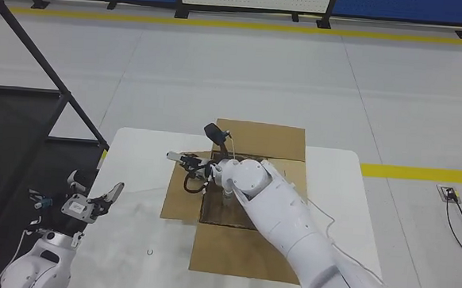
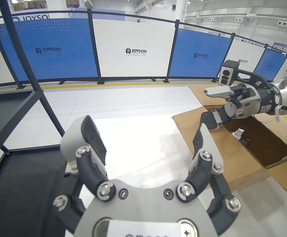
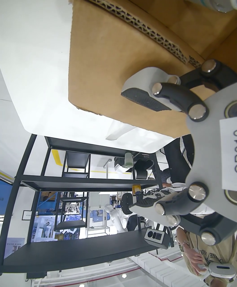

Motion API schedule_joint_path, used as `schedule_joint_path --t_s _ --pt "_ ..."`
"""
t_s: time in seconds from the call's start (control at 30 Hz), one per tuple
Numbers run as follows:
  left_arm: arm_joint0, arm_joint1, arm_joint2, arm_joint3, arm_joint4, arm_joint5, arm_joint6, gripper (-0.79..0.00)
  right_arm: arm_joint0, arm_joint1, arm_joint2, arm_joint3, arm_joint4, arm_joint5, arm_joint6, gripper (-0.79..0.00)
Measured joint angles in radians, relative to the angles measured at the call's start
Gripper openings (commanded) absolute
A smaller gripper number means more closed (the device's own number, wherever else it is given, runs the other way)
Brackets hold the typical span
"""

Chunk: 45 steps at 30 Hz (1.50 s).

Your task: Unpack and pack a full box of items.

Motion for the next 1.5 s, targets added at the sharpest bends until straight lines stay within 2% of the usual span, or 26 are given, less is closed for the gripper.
schedule_joint_path --t_s 0.2,0.43,0.7,0.93,1.1,1.27,1.37,1.5 --pt "-0.019 -0.008 0.017 -0.012 -0.055 0.080 -0.008 0.000 0.015 0.010 0.031 0.021 0.017 -0.058 0.025 0.000" --pt "-0.062 -0.016 0.036 -0.075 -0.146 0.139 -0.044 0.000 0.020 0.063 0.115 0.048 0.088 -0.224 0.106 0.000" --pt "-0.135 -0.016 0.090 -0.117 -0.181 0.085 -0.133 0.000 -0.028 0.155 0.228 0.044 0.176 -0.417 0.198 0.000" --pt "-0.195 -0.017 0.180 -0.146 -0.257 -0.006 -0.279 0.000 -0.133 0.270 0.366 -0.042 0.259 -0.565 0.263 0.000" --pt "-0.251 -0.022 0.258 -0.133 -0.258 -0.009 -0.341 0.000 -0.257 0.354 0.483 -0.213 0.296 -0.560 0.322 0.000" --pt "-0.306 -0.031 0.350 -0.106 -0.251 -0.004 -0.399 0.000 -0.458 0.427 0.617 -0.536 0.248 -0.455 0.286 0.000" --pt "-0.325 -0.034 0.385 -0.099 -0.241 -0.002 -0.428 0.000 -0.560 0.447 0.669 -0.708 0.202 -0.378 0.223 0.000" --pt "-0.324 -0.033 0.384 -0.099 -0.241 -0.001 -0.427 0.000 -0.549 0.446 0.667 -0.691 0.209 -0.384 0.235 0.000"
